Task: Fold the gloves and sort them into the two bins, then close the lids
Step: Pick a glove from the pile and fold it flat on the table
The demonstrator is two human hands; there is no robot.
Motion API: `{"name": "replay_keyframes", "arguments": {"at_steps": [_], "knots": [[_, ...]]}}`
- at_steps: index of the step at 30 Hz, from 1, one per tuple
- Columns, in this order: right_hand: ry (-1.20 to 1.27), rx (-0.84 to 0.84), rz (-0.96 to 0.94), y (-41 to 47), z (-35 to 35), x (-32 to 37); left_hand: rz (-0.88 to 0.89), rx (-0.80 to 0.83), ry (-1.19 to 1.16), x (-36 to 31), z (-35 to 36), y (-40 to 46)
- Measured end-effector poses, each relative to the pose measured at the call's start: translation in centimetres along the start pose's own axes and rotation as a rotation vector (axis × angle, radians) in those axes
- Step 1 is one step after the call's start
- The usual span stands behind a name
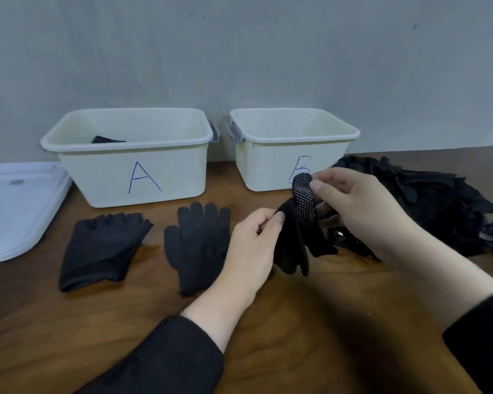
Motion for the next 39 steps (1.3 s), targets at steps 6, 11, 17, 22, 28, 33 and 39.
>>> {"name": "replay_keyframes", "arguments": {"at_steps": [6, 11, 17, 22, 28, 33, 39], "knots": [[0.282, 0.175, 0.196, -2.4, 1.6, -4.9, -0.085, -0.074, -0.092, 0.8, -1.6, 0.1], [0.281, 0.213, 0.203, -3.8, 2.8, -6.2, -0.112, -0.1, -0.135, 1.3, -1.9, 0.0], [0.256, 0.236, 0.113, -3.8, 2.4, -4.4, -0.127, -0.116, -0.171, 1.5, -1.8, 0.0], [-0.025, 0.102, 0.036, -3.6, 2.1, -3.8, -0.121, -0.14, -0.184, 1.6, -2.1, 0.2], [-0.068, -0.149, -0.037, -2.1, 0.7, -1.4, -0.072, -0.169, -0.08, 0.8, -2.7, 0.4], [-0.216, -0.084, -0.104, 1.4, -0.8, 2.0, 0.208, -0.331, 0.355, -0.5, -7.4, -0.2], [-0.386, -0.02, -0.131, 4.5, -0.1, 3.5, 0.181, -0.396, 0.607, -0.5, -14.1, -2.1]]}}
Point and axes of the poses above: each hand's wrist, its own y-axis towards the middle knuckle, its own z-axis out of the palm, x = y × z, the point moved 3 cm from there along y, towards the middle knuckle, and after that the axes turned 1 degree about x, right-handed, at the moved point
